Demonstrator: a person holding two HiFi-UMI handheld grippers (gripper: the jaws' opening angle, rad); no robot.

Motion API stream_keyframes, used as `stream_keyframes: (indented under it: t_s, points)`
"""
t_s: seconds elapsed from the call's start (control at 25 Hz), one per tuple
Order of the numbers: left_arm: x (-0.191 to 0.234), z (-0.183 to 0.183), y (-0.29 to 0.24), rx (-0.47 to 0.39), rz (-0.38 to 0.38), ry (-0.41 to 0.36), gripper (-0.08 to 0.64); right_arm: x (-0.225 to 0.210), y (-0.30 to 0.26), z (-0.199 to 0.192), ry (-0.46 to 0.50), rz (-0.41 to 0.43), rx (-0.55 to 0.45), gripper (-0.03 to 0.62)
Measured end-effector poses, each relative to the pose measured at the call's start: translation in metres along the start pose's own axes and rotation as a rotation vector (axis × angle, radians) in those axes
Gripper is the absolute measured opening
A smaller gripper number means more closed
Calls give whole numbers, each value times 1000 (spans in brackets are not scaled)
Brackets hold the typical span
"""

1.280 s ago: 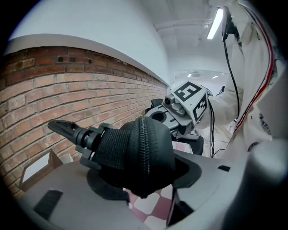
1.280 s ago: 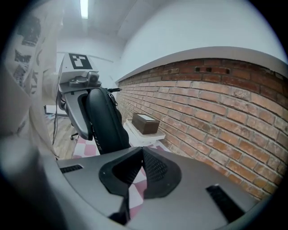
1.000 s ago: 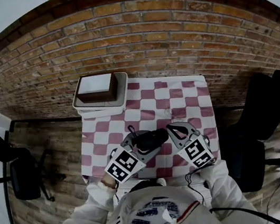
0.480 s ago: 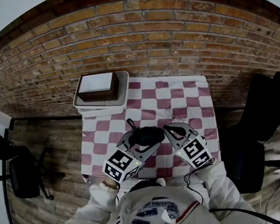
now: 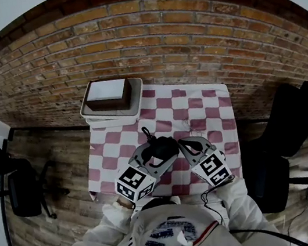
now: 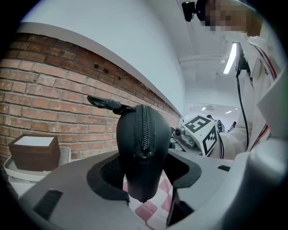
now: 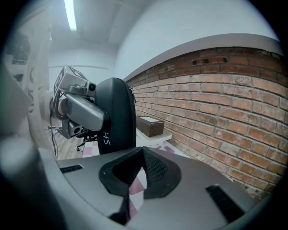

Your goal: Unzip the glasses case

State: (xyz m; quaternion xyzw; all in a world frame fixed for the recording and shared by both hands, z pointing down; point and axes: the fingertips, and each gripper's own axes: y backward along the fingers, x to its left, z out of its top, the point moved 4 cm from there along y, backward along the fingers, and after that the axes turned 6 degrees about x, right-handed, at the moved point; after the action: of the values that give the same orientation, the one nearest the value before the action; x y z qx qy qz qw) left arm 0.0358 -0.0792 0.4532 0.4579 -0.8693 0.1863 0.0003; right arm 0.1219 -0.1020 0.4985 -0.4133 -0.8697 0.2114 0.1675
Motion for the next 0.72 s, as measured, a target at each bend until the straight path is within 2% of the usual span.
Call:
stream_keyframes:
  t_s: [0.36,0.56,0.72]
  points:
    - [6,0,5,-59,20,13,247,9,-10,2,-10,8,11,12]
    - [15,4,16,-115,28,34,247,21,-18,13,-44,39,20,12]
    - [21,6,24,-141,25,38,247,32,-24,17,-46,27,23,12]
